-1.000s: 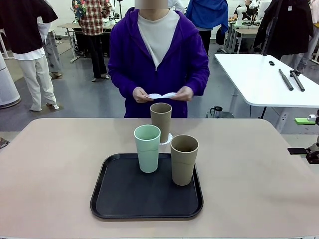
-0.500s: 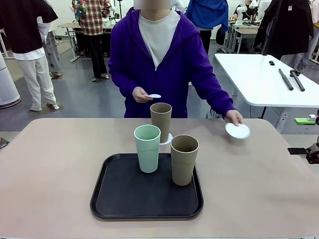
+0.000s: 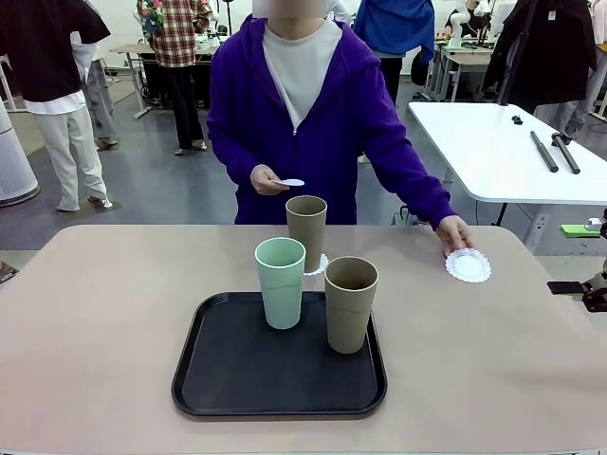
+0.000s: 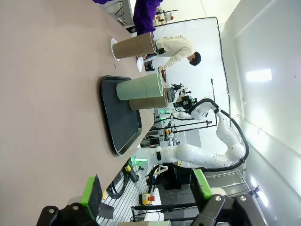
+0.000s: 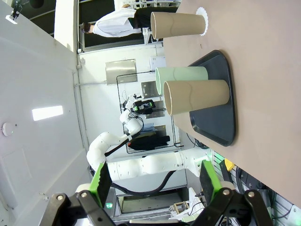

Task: Place coasters on the table and set cups on them.
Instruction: Take one Reusable plastic cup from the Flat Tray and place it on a coaster set by the human.

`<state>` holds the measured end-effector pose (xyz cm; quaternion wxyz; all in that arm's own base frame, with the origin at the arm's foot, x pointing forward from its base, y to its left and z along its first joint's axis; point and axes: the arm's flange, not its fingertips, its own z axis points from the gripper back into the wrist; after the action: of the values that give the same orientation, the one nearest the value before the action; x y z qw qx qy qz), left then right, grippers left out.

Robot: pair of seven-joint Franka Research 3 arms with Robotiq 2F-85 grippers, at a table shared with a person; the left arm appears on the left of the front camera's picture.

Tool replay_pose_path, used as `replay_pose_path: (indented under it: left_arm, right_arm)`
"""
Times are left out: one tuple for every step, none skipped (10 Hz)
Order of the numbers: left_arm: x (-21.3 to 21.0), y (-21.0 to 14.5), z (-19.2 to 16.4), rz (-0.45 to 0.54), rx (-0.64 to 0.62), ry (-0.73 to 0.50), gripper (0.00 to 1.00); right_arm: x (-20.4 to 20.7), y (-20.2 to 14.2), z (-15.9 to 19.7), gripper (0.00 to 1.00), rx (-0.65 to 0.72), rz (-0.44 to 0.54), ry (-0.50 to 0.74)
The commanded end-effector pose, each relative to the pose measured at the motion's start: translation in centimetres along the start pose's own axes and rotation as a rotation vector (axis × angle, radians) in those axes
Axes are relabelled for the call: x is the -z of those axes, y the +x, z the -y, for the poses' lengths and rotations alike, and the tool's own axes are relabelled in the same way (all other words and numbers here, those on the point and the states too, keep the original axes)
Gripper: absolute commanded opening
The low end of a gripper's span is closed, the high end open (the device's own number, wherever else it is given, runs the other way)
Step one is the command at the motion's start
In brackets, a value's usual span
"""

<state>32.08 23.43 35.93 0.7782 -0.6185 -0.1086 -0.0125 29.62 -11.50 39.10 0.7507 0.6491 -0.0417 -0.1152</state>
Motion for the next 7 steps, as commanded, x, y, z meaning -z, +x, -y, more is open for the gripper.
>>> replay_pose_path:
  left_arm:
    - [-0.01, -0.06, 0.16, 0.004, 0.004, 0.000, 1.00]
    - [-0.01, -0.06, 0.16, 0.004, 0.004, 0.000, 1.00]
    - [-0.01, -0.06, 0.16, 0.004, 0.004, 0.000, 1.00]
    - [-0.01, -0.06, 0.16, 0.004, 0.004, 0.000, 1.00]
    - [-0.01, -0.06, 0.16, 0.004, 0.004, 0.000, 1.00]
    - [-0.01, -0.06, 0.16, 0.004, 0.004, 0.000, 1.00]
    - [-0.01, -0.06, 0.16, 0.004, 0.004, 0.000, 1.00]
  right_arm:
    - [0.03, 0.02, -0.08, 1.00, 0.011, 0.001, 0.000]
    - [0.03, 0.02, -0.08, 1.00, 0.011, 0.001, 0.000]
    - [0.03, 0.02, -0.08, 1.00, 0.011, 0.001, 0.000]
    - [0.03, 0.02, -0.08, 1.00, 0.011, 0.001, 0.000]
    - [0.03, 0.02, -0.08, 1.00, 0.011, 0.001, 0.000]
    - [0.03, 0.02, -0.08, 1.00, 0.011, 0.001, 0.000]
    - [0.03, 0.02, -0.08, 1.00, 0.011, 0.001, 0.000]
